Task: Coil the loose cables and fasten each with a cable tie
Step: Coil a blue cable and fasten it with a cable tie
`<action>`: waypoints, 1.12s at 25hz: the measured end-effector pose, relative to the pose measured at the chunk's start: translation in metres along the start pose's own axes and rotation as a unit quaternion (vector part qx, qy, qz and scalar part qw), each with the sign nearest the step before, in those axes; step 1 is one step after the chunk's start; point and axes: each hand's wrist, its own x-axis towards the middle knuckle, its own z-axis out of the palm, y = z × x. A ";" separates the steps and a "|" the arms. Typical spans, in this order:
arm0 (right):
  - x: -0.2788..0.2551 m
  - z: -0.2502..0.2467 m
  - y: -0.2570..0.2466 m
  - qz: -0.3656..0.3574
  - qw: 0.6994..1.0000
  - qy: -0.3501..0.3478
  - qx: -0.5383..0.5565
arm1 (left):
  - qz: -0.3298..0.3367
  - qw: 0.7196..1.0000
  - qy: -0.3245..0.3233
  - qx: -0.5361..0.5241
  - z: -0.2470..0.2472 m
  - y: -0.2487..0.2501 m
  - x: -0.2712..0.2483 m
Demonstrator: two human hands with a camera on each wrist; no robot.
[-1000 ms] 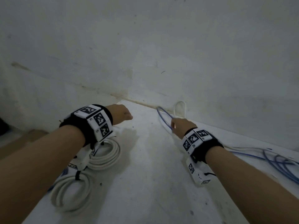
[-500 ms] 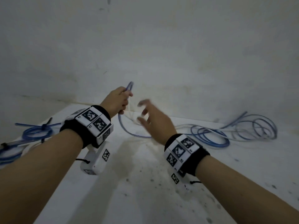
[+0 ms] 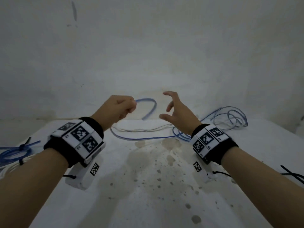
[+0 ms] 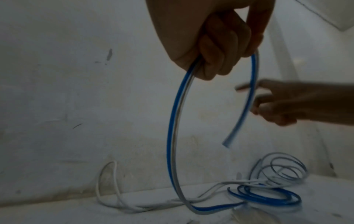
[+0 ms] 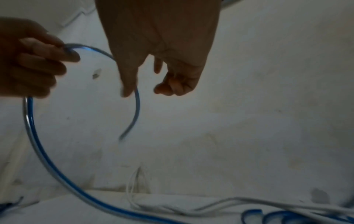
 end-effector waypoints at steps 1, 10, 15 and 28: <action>-0.002 -0.002 -0.008 -0.031 0.999 -0.007 -0.007 | 0.003 0.999 -0.032 0.027 0.007 0.001 -0.004; -0.031 -0.048 -0.026 0.020 0.950 -0.002 0.312 | 0.030 0.999 0.003 0.026 0.010 -0.009 -0.018; -0.031 -0.039 -0.029 0.107 0.861 0.048 0.494 | -0.011 0.991 -0.033 -0.130 0.060 -0.005 -0.015; -0.053 0.049 -0.024 0.010 0.938 -0.234 0.255 | -0.007 0.864 0.145 -0.482 0.038 0.001 -0.016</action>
